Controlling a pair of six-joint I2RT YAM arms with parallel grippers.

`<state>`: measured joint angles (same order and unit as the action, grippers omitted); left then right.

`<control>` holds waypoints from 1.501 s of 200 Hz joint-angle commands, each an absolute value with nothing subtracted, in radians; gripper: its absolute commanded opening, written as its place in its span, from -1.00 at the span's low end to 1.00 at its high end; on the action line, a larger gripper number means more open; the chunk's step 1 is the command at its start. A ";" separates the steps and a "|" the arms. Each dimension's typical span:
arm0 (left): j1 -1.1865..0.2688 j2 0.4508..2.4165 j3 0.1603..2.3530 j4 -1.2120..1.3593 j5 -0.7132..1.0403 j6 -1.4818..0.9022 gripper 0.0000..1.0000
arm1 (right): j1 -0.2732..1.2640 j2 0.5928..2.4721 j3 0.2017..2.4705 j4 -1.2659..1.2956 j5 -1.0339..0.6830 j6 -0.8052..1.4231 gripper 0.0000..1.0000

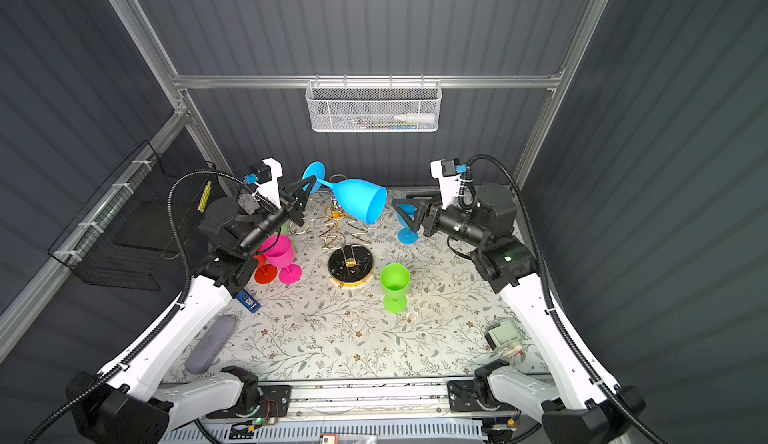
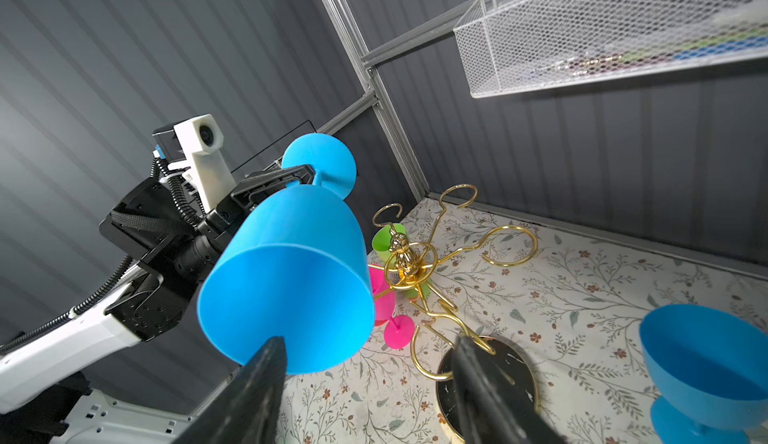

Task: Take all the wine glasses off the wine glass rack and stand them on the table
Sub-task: 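Close the right gripper on the blue glass bowl while the left holds the foot, then open the left gripper off the foot while the right holds the glass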

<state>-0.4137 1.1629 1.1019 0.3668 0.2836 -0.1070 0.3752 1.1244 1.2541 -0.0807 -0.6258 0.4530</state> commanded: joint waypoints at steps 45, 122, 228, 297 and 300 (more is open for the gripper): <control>-0.417 1.162 1.130 0.428 0.307 -0.161 -1.00 | 0.434 1.229 1.288 0.025 -0.604 0.511 -0.03; -0.416 1.188 1.133 0.433 0.305 -0.153 -1.00 | 0.471 1.284 1.334 0.047 -0.609 0.533 -0.88; -0.416 1.139 1.108 0.422 0.165 -0.074 0.90 | 0.321 1.215 1.404 -0.160 -0.528 0.466 -1.00; -0.390 1.048 1.032 0.414 -0.070 0.110 0.99 | 0.216 1.170 1.740 -0.996 0.008 0.066 -1.00; -0.385 1.045 1.027 0.420 -0.078 0.110 1.00 | 0.216 1.172 1.749 -1.024 0.032 0.058 -1.00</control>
<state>-0.4091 1.0779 1.0657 0.3977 0.0502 0.0124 0.2184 1.1805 1.6550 -0.6464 -0.2184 0.2192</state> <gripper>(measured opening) 0.997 0.051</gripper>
